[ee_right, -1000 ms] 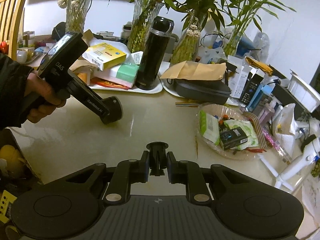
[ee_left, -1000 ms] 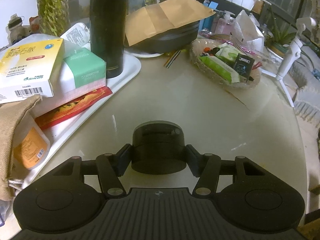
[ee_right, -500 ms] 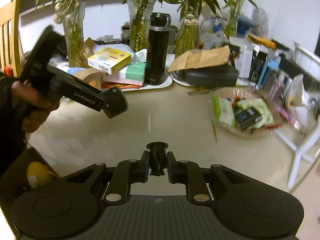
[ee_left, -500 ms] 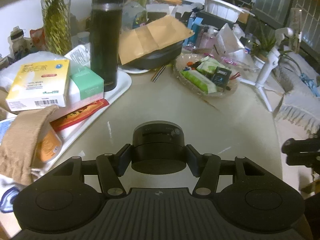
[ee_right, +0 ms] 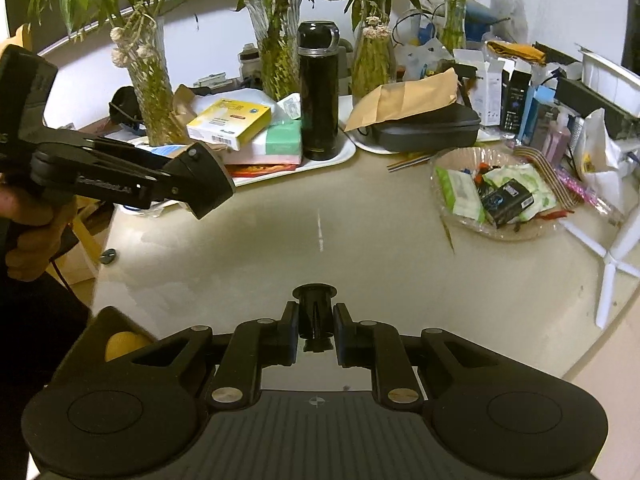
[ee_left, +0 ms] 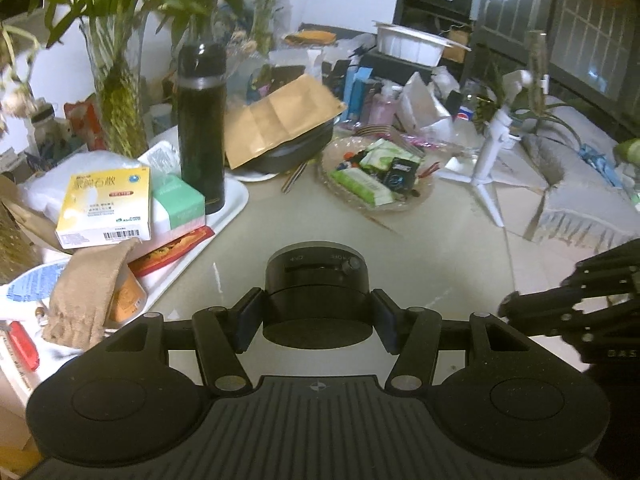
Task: Organize rigid objects
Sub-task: 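Carry the black cylinder with the left tool while the right tool carries the plug to the box, then open both tools to drop the plug and black cylinder into the box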
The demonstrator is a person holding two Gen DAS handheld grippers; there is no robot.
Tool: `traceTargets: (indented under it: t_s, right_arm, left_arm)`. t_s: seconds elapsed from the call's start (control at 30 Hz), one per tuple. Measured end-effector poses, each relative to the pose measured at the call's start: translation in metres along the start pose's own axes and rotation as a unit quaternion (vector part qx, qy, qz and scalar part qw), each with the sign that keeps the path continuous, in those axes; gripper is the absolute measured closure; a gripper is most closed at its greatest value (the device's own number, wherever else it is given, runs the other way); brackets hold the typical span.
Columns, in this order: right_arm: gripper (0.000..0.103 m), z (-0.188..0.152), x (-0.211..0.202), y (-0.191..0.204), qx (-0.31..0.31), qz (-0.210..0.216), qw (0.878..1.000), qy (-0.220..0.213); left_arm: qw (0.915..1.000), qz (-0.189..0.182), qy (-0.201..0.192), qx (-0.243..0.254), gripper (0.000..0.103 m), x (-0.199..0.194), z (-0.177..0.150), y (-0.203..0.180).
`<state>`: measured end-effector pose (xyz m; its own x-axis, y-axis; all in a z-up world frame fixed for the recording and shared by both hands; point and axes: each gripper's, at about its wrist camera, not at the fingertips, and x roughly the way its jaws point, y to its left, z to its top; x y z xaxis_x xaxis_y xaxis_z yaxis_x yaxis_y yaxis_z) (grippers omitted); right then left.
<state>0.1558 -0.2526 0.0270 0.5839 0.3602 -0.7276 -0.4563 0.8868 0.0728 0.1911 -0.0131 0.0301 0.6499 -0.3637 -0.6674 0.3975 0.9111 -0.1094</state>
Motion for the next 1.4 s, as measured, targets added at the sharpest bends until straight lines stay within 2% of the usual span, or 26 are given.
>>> traceTargets:
  t_s: [0.63, 1.4]
  right_arm:
    - [0.083, -0.017, -0.051, 0.033, 0.000, 0.020, 1.000, -0.022]
    - [0.083, -0.034, -0.073, 0.051, 0.008, 0.038, 0.999, -0.033]
  left_arm:
    - [0.9990, -0.021, -0.006, 0.040, 0.047, -0.073, -0.034, -0.050]
    - [0.9988, -0.030, 0.011, 0.036, 0.047, -0.108, -0.070, -0.061]
